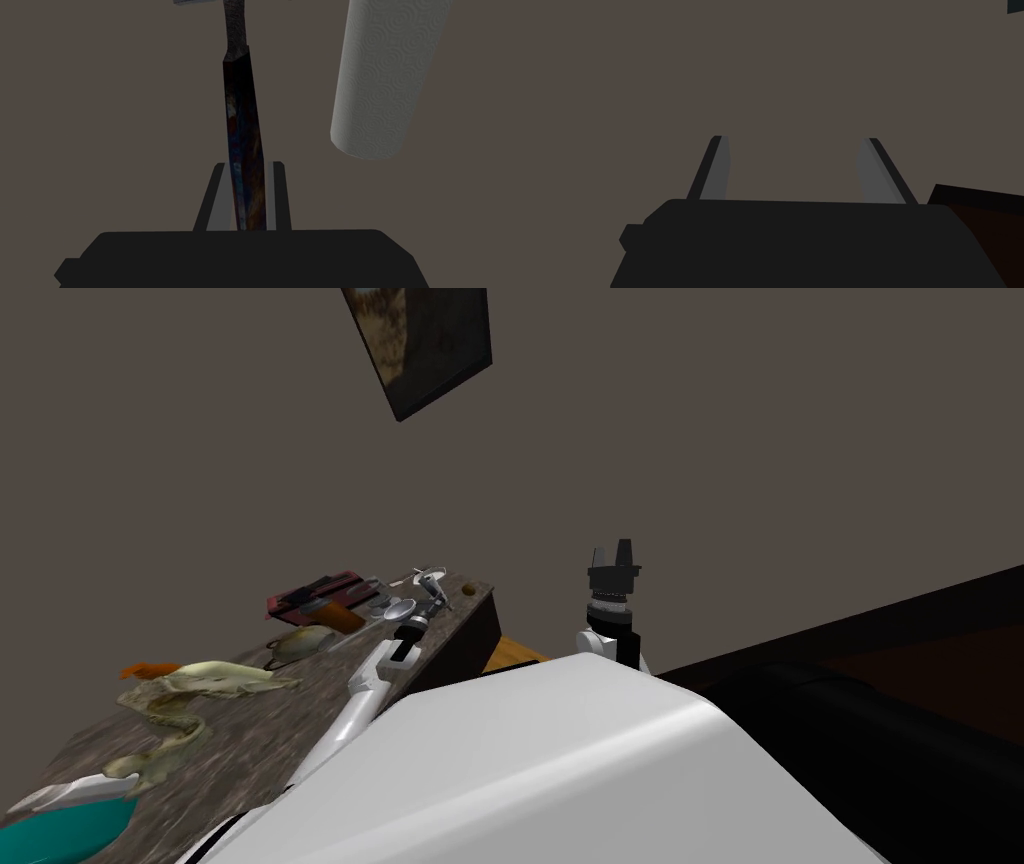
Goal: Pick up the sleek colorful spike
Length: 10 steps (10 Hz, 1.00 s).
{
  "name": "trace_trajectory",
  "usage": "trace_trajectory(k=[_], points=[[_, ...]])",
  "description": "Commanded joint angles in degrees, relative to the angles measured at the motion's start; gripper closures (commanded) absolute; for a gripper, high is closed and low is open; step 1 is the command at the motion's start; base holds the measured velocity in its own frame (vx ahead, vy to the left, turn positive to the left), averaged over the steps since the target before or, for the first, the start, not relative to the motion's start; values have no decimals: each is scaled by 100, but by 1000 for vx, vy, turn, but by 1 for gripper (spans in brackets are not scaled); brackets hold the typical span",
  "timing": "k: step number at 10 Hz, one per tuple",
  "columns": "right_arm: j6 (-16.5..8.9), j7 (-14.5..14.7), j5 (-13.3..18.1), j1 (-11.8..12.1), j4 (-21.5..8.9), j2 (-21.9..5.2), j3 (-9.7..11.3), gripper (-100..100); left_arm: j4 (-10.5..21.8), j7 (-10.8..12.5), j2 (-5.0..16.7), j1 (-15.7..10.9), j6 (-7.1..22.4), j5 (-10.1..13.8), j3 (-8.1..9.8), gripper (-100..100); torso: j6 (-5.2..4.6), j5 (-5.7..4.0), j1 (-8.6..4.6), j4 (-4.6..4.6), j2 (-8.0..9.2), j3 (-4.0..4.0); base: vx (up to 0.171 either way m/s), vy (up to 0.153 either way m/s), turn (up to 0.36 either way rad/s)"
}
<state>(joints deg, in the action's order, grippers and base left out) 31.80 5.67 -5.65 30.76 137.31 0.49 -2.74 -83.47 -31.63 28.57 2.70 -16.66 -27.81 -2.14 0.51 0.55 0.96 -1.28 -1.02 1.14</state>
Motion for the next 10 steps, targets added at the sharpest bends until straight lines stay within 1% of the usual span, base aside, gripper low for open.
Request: trace_trajectory(k=[1,2,3,4,5,6,7,8,9,10], points=[[0,0,0,0,0,0,0,0,-200,-34,-40,69,-27,-7,13,100,0,0,0,0,0,0,5,-1,12],[0,0,0,0,0,0,0,0,-398,-7,20,328,171,24,40,100,-4,-1,-6,2,6,-4,38,14,-112],[0,0,0,-1,0,0,0,0,-554,-7,20,484,171,24,40,100,-4,0,0,0,0,0,56,15,-56],[0,0,0,0,0,0,0,0,-725,-7,20,576,171,24,40,100,0,1,2,-2,-6,4,30,5,12],[0,0,0,0,0,0,0,0,-846,-7,20,576,171,24,40,100,0,-1,-1,0,-1,0,5,1,14],[0,0,0,0,0,0,0,0,-1087,21,79,878,369,55,66,100,-3,-2,-6,4,8,-6,53,14,-108],[0,0,0,0,0,0,0,0,-1260,21,79,1048,369,55,66,100,-4,0,-1,1,-3,1,56,21,-62],[0,0,0,0,0,0,0,0,-1453,21,79,1083,369,55,66,100,-1,1,3,-1,-6,3,18,9,14],[0,0,0,0,0,0,0,0,-1340,17,73,1035,382,49,55,100,-2,-1,-2,3,2,-2,0,0,0],[0,0,0,0,0,0,0,0,-1362,18,73,1039,384,49,56,0,-3,-1,-4,3,6,-4,0,0,0]])
